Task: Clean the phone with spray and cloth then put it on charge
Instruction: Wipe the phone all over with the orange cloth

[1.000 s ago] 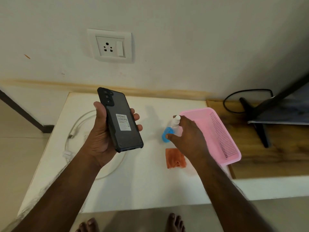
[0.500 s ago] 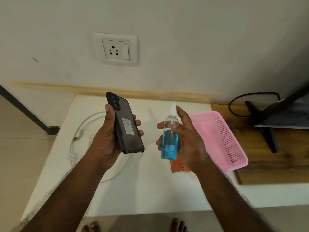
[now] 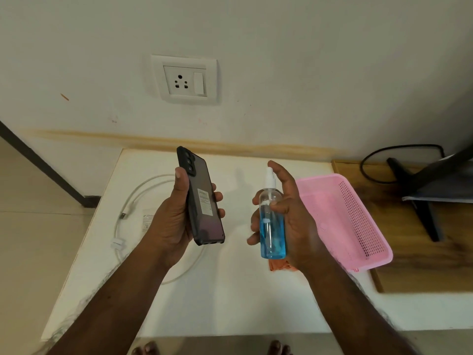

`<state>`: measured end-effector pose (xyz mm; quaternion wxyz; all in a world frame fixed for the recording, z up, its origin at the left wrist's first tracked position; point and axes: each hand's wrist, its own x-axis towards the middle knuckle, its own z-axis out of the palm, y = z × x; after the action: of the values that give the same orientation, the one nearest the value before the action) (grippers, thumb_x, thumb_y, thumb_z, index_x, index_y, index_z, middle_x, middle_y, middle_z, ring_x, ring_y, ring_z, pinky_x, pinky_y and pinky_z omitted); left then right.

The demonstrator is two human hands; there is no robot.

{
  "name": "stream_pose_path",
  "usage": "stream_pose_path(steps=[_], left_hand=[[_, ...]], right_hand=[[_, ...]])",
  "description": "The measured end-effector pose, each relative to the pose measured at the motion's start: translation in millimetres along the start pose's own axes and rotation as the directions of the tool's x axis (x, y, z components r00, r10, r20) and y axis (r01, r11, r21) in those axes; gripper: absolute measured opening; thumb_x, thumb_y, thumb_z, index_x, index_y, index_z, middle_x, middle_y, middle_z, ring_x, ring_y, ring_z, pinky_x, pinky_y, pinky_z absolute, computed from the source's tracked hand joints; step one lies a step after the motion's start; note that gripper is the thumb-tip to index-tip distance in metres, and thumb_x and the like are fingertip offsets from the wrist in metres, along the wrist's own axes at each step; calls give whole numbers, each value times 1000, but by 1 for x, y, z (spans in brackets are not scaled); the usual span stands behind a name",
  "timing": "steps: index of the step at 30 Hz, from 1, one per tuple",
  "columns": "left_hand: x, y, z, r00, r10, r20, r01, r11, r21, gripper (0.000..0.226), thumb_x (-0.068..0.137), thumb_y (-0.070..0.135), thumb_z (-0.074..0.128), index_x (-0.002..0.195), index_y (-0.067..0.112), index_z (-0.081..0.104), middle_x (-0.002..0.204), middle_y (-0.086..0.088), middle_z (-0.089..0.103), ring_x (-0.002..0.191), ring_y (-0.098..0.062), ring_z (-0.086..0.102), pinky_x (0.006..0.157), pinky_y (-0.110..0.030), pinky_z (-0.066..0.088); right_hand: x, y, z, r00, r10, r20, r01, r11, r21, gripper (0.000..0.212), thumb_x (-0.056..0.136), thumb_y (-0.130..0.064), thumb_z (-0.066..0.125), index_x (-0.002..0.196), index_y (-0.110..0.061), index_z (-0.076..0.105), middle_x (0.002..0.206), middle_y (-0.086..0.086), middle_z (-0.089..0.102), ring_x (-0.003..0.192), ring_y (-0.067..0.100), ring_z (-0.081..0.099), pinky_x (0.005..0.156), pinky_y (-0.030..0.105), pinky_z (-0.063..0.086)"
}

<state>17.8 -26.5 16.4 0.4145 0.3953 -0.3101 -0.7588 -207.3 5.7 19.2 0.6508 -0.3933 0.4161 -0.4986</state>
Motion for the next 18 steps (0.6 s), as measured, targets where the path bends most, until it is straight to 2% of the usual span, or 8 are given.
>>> stream_pose_path(steps=[2,5,8,11,18], left_hand=[[-1,0,-1,1000,-7,4,7,1000,7,106,54,84,71,131,12,59,109,-15,70,92,-32,68,83,-44,58],[-2,-1,-1,1000,-17,8,17,999,35,98,57,83,71,128,15,62,110,-15,71,93,-31,68,85,-44,57],[-2,-2,2,999,-41,17,39,997,71,97,58,83,70,126,14,63,111,-17,71,94,-32,68,90,-48,55],[-2,-4,4,997,-73,16,71,991,118,94,62,81,65,126,12,63,111,-18,71,93,-34,68,97,-54,52],[-2,-7,7,994,-107,23,102,982,156,93,63,80,58,125,12,63,113,-20,71,91,-35,68,93,-50,54]], right_hand=[[-3,-1,4,995,-40,-92,29,993,-116,54,87,-38,61,135,-56,45,88,5,67,63,25,68,59,43,58],[-5,1,13,972,-130,-198,33,902,-430,68,75,-52,74,129,-68,37,89,1,66,61,21,70,52,33,58],[-5,4,19,931,-242,-272,32,799,-601,75,77,-38,78,124,-75,32,106,-8,58,67,9,71,48,23,56],[-6,8,18,917,-300,-264,56,750,-659,81,81,-23,76,122,-76,31,105,-11,57,67,5,69,47,19,53],[-7,2,19,920,-280,-274,7,711,-703,77,75,-35,69,128,-75,29,114,-8,60,74,-3,68,49,16,53]])
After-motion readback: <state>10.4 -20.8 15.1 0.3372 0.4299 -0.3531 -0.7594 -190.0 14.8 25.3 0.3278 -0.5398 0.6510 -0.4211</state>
